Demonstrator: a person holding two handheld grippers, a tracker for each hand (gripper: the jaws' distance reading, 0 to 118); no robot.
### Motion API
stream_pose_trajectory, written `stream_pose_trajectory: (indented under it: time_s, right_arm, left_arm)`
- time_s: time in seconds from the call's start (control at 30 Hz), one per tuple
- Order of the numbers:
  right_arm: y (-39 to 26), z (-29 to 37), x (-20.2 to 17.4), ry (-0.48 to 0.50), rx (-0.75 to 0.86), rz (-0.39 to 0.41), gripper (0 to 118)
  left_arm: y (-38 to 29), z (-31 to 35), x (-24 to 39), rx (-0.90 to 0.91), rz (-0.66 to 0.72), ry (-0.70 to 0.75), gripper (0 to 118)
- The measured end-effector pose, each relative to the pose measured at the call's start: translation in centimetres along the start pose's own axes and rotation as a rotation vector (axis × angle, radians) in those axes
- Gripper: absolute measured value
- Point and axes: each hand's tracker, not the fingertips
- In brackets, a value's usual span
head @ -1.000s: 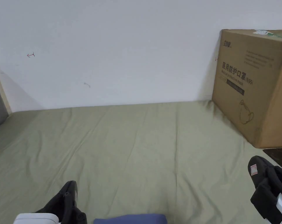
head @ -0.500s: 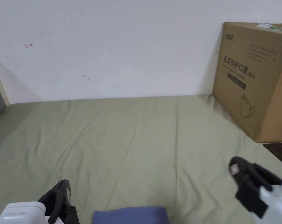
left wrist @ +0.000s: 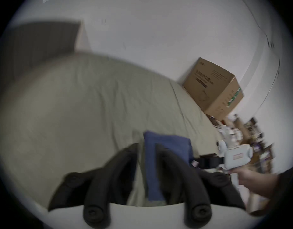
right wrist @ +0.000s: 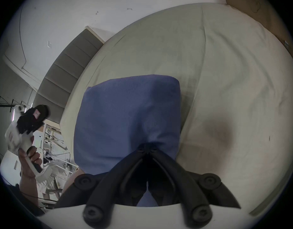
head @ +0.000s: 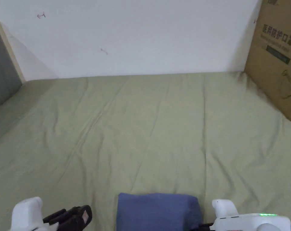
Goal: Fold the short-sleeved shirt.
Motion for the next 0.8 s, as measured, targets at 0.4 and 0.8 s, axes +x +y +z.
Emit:
stream_pose_trajectory:
  time_s: [0.4,0.8]
  right_arm:
    - [0.4,-0.4,-0.7,-0.026,-0.029,0.128,0]
    - [-0.2,1.2,-1.1,0.007,0.021,0.023,0]
  left_arm:
    - [-3.0,-16.0,-8.5,-0.387,0.492,-0.749,118]
    - [0.5,-16.2,-2.9,-0.449,0.233,-0.471,17]
